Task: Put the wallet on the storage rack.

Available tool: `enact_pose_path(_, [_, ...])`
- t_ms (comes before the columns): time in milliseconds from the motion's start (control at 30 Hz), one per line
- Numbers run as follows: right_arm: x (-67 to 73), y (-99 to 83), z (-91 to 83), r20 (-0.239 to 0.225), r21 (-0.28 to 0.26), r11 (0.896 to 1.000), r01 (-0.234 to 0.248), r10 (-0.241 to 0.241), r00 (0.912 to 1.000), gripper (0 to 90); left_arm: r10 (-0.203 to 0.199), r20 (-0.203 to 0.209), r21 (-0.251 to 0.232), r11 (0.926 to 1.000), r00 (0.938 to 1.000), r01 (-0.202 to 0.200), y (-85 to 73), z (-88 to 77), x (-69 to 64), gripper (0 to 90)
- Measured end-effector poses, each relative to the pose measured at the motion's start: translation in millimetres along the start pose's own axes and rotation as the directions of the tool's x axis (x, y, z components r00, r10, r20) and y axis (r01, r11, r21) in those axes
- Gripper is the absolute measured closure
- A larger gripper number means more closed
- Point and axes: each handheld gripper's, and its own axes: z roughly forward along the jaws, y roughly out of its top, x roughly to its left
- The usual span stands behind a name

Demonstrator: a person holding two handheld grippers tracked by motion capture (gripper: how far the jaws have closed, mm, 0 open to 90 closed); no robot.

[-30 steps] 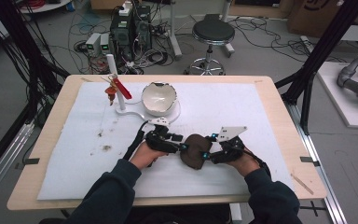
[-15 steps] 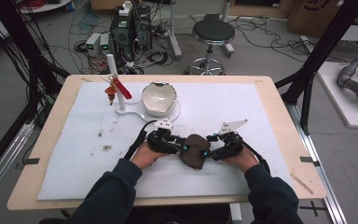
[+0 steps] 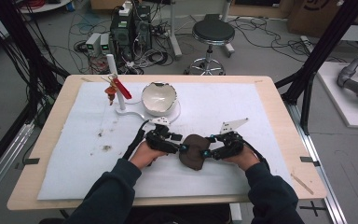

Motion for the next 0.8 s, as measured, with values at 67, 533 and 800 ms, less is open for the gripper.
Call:
enact_pose_path(67, [2.6,1.0,-1.0,0.009,-0.008,0.999,0.038,-0.038,0.9992,36.3,-0.008,0.014,0.0,1.0,0.9999,0.008,0.0,0.0,-0.1,31.2])
enact_pose_path(533, [-4.2,0.2,-13.9,0.003,-0.101,0.993,-0.055,0.056,0.9984,30.7,0.071,0.071,-0.155,0.9861,0.9949,-0.059,9.7,-22.4,-8.1,73.5])
enact_pose_path(800, [-12.5,-5.4,-33.3,0.102,-0.154,0.983,-0.099,0.116,0.988,30.4,0.093,-0.074,-0.227,0.968,0.9929,-0.107,13.8,-62.9,1.6,74.6])
